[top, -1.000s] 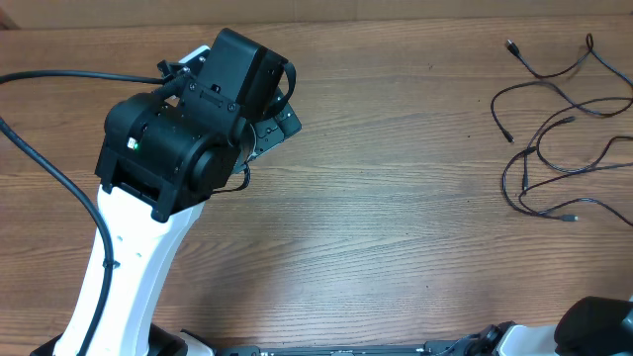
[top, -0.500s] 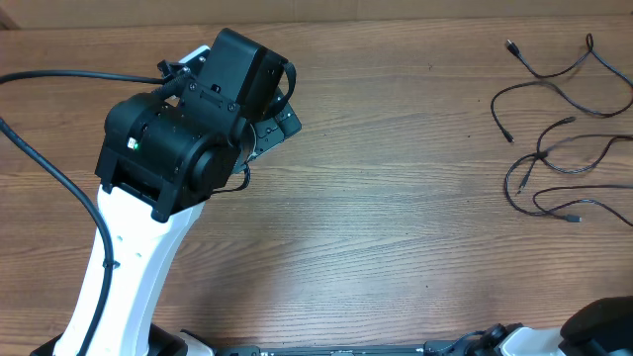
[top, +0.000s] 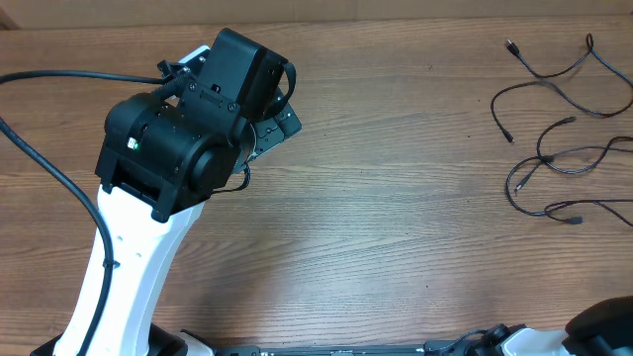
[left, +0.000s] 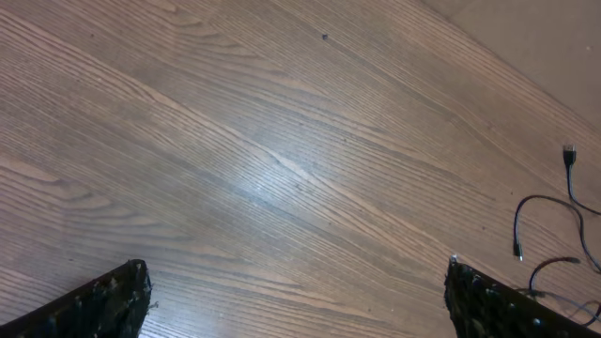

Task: Untangle cables

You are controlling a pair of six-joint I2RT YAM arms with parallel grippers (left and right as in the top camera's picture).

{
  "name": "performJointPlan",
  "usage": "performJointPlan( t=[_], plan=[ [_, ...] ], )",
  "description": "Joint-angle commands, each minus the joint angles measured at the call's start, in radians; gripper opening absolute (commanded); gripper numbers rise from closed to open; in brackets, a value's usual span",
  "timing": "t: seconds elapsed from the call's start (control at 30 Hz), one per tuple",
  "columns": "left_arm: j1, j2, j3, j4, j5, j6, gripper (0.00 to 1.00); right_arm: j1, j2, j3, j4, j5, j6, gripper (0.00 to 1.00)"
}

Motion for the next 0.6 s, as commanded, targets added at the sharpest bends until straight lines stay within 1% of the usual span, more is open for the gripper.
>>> performJointPlan(
  t=[0.0, 0.17, 0.23, 0.27, 0.43, 0.5, 0.57],
  plan=[
    [0.000, -0.003, 0.003, -0.002, -0.021, 0.019, 1.00, -0.007, 0.045, -0.003, 0.010, 0.043, 0.003, 0.04],
    [0.000, -0.003, 0.003, -0.002, -0.021, 0.019, 1.00, -0.007, 0.072, -0.003, 0.028, 0.043, 0.003, 0.04],
    [0.000, -0.003, 0.003, -0.002, -0.021, 0.019, 1.00, -0.007, 0.087, -0.003, 0.038, 0.048, 0.004, 0.10],
    [0.000, -0.003, 0.003, -0.002, -0.021, 0.019, 1.00, -0.007, 0.092, -0.003, 0.040, 0.052, 0.003, 0.11],
    [0.000, -0.003, 0.003, -0.002, -0.021, 0.019, 1.00, -0.007, 0.113, -0.003, 0.044, 0.069, 0.004, 0.12],
    [0.000, -0.003, 0.003, -0.002, -0.021, 0.019, 0.99, -0.007, 0.116, -0.003, 0.050, 0.069, 0.004, 0.19],
    [0.000, -0.003, 0.003, -0.002, -0.021, 0.019, 1.00, -0.007, 0.116, -0.003, 0.059, 0.065, 0.004, 0.30]
  ],
)
